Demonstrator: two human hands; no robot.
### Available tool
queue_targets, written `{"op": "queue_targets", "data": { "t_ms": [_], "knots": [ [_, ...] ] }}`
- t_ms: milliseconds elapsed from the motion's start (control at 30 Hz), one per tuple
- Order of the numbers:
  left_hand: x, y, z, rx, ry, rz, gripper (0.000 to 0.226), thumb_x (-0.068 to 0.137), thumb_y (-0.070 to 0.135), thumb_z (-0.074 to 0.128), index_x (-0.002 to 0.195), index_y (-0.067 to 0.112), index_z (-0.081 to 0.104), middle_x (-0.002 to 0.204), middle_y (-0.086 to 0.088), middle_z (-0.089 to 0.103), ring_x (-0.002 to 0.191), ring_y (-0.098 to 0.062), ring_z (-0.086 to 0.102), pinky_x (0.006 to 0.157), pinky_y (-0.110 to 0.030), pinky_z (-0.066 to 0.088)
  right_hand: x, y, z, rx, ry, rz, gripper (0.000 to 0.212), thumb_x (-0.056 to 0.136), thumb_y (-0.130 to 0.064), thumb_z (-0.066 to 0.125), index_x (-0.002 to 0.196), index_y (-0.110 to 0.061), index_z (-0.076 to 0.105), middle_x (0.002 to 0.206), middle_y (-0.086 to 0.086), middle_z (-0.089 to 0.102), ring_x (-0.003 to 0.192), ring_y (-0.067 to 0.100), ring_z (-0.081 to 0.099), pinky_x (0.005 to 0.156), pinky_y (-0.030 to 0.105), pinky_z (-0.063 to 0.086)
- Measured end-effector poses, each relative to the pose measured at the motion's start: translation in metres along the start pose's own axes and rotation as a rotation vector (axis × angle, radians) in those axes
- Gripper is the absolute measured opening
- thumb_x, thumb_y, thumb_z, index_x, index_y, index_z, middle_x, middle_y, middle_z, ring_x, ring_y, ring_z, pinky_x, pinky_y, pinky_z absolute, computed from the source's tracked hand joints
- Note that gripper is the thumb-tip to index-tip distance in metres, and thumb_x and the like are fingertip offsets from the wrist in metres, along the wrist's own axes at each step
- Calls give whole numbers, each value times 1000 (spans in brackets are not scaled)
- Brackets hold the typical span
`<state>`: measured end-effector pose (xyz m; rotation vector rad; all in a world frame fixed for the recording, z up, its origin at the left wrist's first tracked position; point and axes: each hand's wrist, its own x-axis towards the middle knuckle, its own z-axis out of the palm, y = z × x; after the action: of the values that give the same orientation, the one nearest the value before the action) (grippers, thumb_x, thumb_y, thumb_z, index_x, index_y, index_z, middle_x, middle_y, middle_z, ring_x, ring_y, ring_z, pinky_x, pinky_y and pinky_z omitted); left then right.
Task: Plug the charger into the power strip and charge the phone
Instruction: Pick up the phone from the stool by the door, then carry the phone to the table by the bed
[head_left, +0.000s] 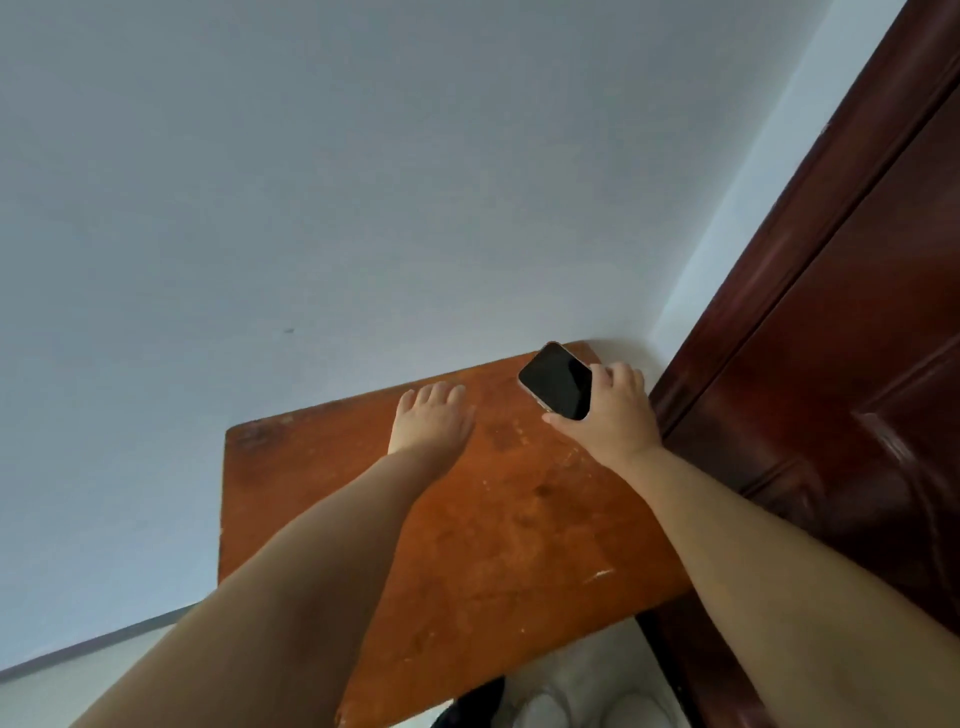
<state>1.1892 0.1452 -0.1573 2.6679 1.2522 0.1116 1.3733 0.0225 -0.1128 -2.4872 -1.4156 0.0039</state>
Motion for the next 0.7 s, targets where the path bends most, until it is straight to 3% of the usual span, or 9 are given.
{"op": "queue_targets", "data": {
  "t_ms": [133,367,567,700],
  "knots": [
    [-62,-49,-37,11,75,-125,43,97,38,31,133,17,40,137,-8,50,128,-27,42,107,-43,29,-15,-66,-6,4,4,-185,81,67,-69,61,119,-8,47,117,13,50,107,28,46,87,38,46],
    [-184,-149,-84,12,175,-402,42,97,37,30,132,17,43,134,-7,53,125,-26,44,103,-42,34,-54,-215,3,29,-40,-524,77,66,-66,65,113,-6,49,110,13,52,102,28,47,78,36,47],
    [-322,-257,-119,29,254,-676,41,98,36,29,131,15,43,134,-8,53,122,-27,47,100,-42,37,-115,-379,23,115,-106,-844,75,68,-64,65,112,-7,48,112,12,51,101,26,46,77,33,48],
    [-414,-329,-133,47,267,-824,41,98,37,30,131,15,43,133,-8,53,121,-27,48,99,-41,38,-165,-485,44,177,-159,-960,73,68,-62,68,111,-6,48,111,13,51,101,26,46,77,33,48]
  ]
}}
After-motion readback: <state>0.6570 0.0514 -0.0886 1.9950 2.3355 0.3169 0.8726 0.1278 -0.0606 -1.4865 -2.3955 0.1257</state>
